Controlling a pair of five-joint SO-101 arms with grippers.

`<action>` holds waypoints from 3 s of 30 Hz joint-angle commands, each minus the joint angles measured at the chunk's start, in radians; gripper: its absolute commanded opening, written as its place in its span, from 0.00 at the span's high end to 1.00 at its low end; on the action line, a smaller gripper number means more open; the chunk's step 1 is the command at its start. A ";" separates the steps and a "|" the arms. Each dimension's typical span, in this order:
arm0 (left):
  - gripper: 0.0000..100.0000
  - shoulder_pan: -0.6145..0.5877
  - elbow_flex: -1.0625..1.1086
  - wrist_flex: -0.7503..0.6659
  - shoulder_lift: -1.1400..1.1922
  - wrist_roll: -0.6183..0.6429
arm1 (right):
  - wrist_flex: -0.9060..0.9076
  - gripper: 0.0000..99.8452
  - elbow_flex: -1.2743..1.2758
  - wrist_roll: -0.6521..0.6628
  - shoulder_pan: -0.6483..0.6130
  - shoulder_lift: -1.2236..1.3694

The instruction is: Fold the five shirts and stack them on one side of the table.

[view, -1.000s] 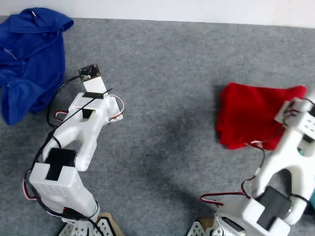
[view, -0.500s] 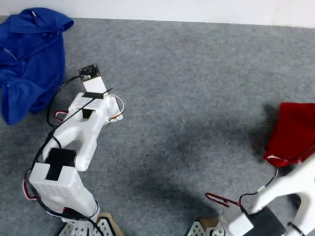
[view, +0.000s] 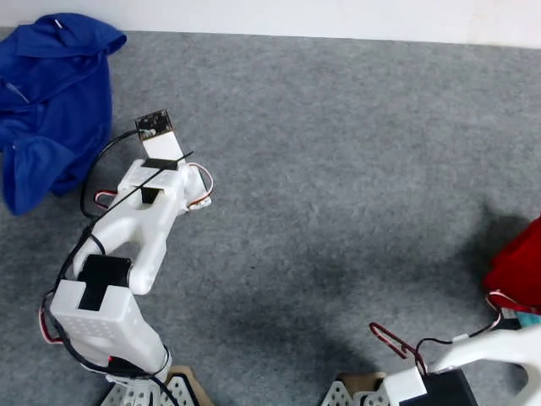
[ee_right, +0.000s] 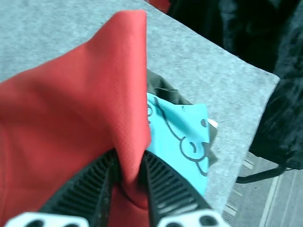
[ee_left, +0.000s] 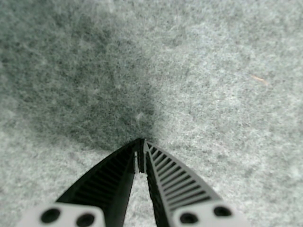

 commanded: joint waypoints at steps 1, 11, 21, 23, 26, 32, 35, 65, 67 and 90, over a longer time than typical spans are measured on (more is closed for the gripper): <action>0.99 -0.010 -0.028 -0.017 0.012 0.000 | -0.056 0.99 0.005 0.020 0.041 -0.041; 0.99 -0.008 -0.027 -0.017 0.012 0.000 | -0.291 0.99 0.191 0.035 0.205 -0.041; 0.99 -0.008 -0.025 -0.017 0.013 0.000 | -0.533 0.99 0.440 0.091 0.217 -0.041; 0.99 -0.008 -0.024 -0.017 0.013 0.000 | -0.538 0.99 0.449 0.087 0.217 -0.041; 0.99 -0.008 -0.024 -0.017 0.013 0.000 | -0.533 0.90 0.449 0.078 0.217 -0.041; 0.99 -0.008 -0.025 -0.017 0.013 0.000 | -0.378 0.79 0.309 -0.023 0.196 -0.047; 0.99 -0.008 -0.025 -0.017 0.013 0.000 | -0.249 0.79 0.165 -0.069 0.177 -0.042; 0.90 -0.647 -0.392 0.087 -0.104 -0.201 | 0.688 0.79 -0.108 -0.163 -0.888 -0.260; 0.88 -0.668 -0.503 0.146 -0.030 -0.201 | 0.638 0.79 0.004 -0.193 -0.961 -0.367; 0.87 -0.739 -1.755 0.436 0.888 -0.201 | 0.358 0.79 0.354 -0.216 -1.043 -0.414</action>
